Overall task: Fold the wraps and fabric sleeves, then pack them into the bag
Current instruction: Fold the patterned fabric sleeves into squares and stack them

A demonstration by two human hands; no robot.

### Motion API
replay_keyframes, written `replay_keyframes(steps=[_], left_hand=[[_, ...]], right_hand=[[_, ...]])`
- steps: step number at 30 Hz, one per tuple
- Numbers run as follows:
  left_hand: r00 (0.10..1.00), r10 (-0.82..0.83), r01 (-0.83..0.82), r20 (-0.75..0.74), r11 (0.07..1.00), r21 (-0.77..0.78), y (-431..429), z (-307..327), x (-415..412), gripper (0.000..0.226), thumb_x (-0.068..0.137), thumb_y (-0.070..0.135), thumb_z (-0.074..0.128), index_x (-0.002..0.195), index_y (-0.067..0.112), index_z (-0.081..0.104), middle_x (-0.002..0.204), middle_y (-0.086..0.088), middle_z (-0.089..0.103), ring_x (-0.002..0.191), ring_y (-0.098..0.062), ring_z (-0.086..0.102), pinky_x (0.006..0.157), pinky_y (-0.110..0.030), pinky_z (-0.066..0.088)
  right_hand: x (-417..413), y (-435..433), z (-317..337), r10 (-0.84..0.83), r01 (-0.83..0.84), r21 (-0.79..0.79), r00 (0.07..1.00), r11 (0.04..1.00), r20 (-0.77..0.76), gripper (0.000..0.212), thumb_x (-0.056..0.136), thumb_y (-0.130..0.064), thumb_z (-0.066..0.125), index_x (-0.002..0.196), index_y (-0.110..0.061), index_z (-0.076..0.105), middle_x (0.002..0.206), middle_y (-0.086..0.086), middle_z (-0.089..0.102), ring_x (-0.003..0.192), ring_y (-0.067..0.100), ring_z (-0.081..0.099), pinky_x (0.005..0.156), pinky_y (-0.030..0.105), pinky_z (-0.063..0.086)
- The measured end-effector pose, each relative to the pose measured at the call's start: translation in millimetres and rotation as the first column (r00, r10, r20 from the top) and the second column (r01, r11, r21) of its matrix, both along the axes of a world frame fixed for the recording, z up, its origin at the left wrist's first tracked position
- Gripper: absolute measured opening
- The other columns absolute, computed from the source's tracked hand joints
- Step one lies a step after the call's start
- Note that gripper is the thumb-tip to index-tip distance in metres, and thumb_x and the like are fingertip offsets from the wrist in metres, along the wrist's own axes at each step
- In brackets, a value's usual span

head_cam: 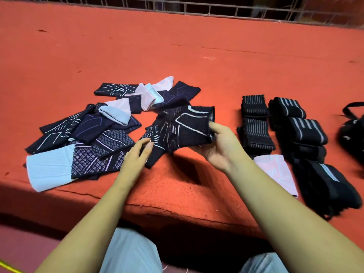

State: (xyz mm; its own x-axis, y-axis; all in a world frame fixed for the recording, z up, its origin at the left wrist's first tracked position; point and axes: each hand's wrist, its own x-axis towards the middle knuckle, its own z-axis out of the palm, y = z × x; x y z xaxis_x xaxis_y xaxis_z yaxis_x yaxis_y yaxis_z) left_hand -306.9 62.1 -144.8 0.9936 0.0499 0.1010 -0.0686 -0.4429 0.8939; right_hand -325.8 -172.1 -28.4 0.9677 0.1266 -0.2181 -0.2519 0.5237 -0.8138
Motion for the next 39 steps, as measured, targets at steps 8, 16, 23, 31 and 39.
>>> replay_keyframes(steps=[8, 16, 23, 31, 39], left_hand=[[0.988, -0.067, 0.032, -0.136, 0.969, -0.243, -24, 12, -3, 0.043, 0.093, 0.022, 0.067, 0.131, 0.013, 0.049, 0.096, 0.006, 0.069, 0.082, -0.011, 0.055, 0.059, -0.004, 0.04], [0.958, -0.159, 0.108, -0.24, 0.971, -0.211, -36, 22, 13, 0.01, 0.088, 0.015, 0.074, 0.094, 0.011, 0.068, 0.079, 0.002, 0.066, 0.07, -0.007, 0.06, 0.057, -0.015, 0.045], [0.989, -0.1, 0.05, -0.112, 0.922, -0.383, -38, 28, 4, 0.024, 0.088, 0.014, 0.072, 0.11, 0.021, 0.067, 0.103, 0.005, 0.075, 0.093, -0.008, 0.07, 0.081, -0.023, 0.054], [0.984, -0.037, 0.018, -0.177, 0.994, -0.11, -27, 41, 12, 0.03, 0.078, 0.027, 0.08, 0.1, 0.014, 0.066, 0.096, 0.0, 0.074, 0.089, -0.018, 0.07, 0.086, -0.034, 0.054], [0.98, 0.086, -0.058, -0.18, 0.986, 0.154, -21, 29, -3, 0.031, 0.07, 0.028, 0.085, 0.086, 0.015, 0.062, 0.075, 0.001, 0.061, 0.072, -0.019, 0.057, 0.072, -0.033, 0.043]], right_hand=[[-29, -16, -37, 0.045, 0.008, 0.177, 0.956, 0.984, -0.29, 0.026, 0.082, -0.012, 0.051, 0.092, -0.006, 0.074, 0.09, 0.01, 0.075, 0.077, 0.024, 0.073, 0.072, 0.037, 0.06], [-33, -37, -47, -0.02, 0.048, 0.099, 0.964, 0.994, -0.266, 0.037, 0.096, -0.032, 0.041, 0.106, -0.013, 0.07, 0.101, 0.01, 0.075, 0.086, 0.025, 0.072, 0.077, 0.046, 0.058], [-35, -37, -58, -0.138, 0.093, -0.229, 0.972, 0.969, -0.191, 0.031, 0.091, -0.006, 0.062, 0.121, 0.004, 0.063, 0.111, 0.023, 0.071, 0.089, 0.033, 0.07, 0.075, 0.047, 0.06], [-33, -41, -77, -0.356, 0.24, -0.612, 0.931, 0.753, -0.074, 0.021, 0.077, 0.002, 0.074, 0.069, -0.013, 0.062, 0.079, 0.013, 0.07, 0.068, 0.023, 0.065, 0.064, 0.029, 0.054], [-48, -36, -90, -0.203, 0.256, -0.9, 0.96, 0.353, 0.194, 0.047, 0.075, -0.004, 0.072, 0.114, -0.009, 0.047, 0.098, 0.001, 0.062, 0.089, 0.019, 0.06, 0.075, 0.024, 0.042]])
